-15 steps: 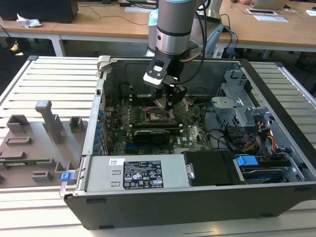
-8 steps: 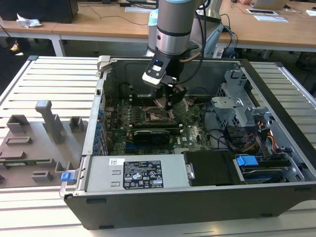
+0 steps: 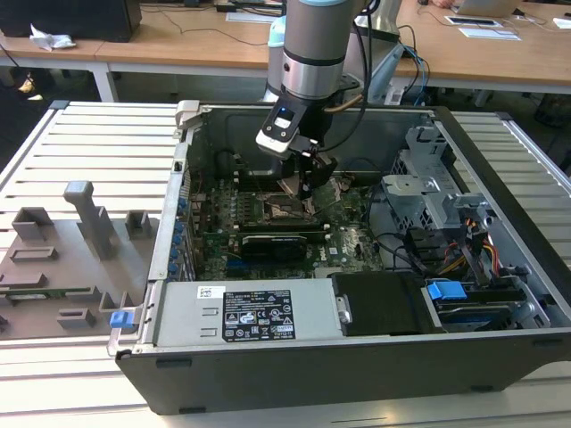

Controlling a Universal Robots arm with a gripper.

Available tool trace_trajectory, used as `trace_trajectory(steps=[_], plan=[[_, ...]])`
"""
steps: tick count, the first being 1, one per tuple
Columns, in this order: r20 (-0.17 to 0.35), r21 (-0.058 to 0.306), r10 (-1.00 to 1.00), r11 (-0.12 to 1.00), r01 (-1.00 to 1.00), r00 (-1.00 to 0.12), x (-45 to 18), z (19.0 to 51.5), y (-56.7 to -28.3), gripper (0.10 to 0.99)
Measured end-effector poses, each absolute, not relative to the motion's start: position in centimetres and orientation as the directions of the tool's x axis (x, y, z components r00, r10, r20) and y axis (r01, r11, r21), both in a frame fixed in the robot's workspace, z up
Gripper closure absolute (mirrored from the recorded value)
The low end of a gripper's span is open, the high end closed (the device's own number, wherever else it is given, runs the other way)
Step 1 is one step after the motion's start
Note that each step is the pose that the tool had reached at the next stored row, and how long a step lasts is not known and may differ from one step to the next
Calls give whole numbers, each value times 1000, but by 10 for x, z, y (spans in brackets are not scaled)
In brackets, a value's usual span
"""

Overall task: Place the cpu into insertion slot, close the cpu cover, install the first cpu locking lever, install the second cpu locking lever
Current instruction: 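Place the cpu into insertion slot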

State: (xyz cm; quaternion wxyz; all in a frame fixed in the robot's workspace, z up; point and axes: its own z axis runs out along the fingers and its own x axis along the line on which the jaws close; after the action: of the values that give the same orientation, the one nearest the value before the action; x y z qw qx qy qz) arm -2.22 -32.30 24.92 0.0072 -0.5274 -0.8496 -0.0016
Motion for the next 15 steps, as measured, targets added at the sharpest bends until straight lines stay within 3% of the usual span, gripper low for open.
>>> trace_trajectory(steps=[15], plan=[[12,-6,911,411,912,-411,-22,249,-323,545]])
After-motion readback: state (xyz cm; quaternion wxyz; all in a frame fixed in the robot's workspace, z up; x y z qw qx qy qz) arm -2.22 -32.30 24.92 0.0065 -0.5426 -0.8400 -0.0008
